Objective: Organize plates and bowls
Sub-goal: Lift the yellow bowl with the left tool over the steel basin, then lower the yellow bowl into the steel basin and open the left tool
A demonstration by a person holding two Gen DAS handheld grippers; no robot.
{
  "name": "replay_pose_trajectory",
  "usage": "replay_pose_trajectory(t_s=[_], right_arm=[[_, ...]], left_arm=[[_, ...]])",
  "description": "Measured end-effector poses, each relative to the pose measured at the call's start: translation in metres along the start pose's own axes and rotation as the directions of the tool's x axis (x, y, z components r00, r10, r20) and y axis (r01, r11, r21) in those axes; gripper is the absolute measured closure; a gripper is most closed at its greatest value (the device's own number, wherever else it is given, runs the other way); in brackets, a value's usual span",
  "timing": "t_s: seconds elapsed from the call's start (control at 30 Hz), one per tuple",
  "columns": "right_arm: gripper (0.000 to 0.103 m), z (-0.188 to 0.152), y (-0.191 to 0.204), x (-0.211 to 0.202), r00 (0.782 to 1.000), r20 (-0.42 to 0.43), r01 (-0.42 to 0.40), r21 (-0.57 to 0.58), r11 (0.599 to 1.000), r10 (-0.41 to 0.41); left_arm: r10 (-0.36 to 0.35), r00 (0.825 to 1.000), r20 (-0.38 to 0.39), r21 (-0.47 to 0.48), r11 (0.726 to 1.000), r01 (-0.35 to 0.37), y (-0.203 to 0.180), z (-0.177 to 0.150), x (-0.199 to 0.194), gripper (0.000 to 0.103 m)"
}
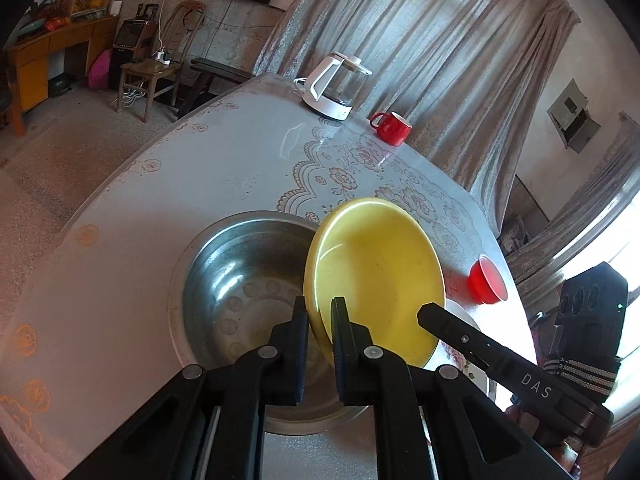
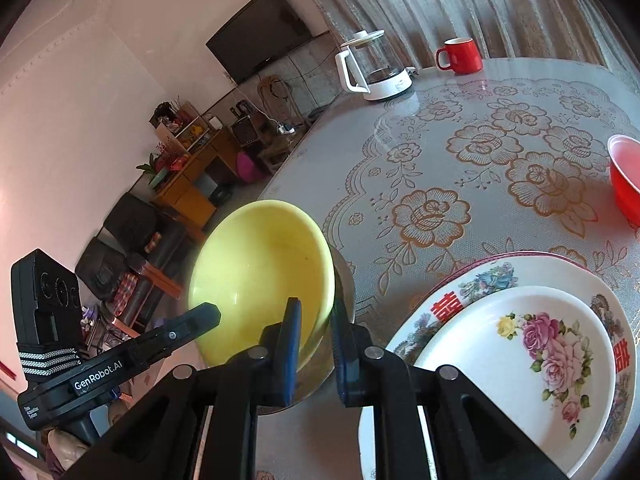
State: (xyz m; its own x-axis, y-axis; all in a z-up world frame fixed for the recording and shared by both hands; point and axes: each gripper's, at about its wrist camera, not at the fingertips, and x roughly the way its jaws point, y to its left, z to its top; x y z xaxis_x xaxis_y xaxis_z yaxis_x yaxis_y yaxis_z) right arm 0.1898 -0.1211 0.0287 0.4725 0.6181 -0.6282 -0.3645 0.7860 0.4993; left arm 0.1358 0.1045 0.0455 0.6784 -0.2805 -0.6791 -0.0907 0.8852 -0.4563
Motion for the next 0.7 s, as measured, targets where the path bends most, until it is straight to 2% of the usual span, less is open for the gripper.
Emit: replay_pose_trajectory(t_s=[0.23,0.5,0.7], right_arm=[[0.089,-0.009,0.016,0.026,0.998,-0.058,0.006,-0.04,0.999,-0.009],[0.089,-0.016,0.024,0.049,0.994,-0.106,0.023,-0.064,0.998,-0.03],[0.089,-0.022,0.025,0.056,0.992,-0.109,0.061,-0.079,0.995,-0.07]], left_arm=[[0.043,0.999,-0.01,-0.034,0.998,-0.043,0.025,-0.006,0.005,0.092],[0.166,0.985,0.04,0.077,0.983,-0.169,0.026,-0.014,0.009,0.092],[0.174,0.984,0.021,0.081,0.981,-0.175,0.034,-0.012,0.021,0.092]])
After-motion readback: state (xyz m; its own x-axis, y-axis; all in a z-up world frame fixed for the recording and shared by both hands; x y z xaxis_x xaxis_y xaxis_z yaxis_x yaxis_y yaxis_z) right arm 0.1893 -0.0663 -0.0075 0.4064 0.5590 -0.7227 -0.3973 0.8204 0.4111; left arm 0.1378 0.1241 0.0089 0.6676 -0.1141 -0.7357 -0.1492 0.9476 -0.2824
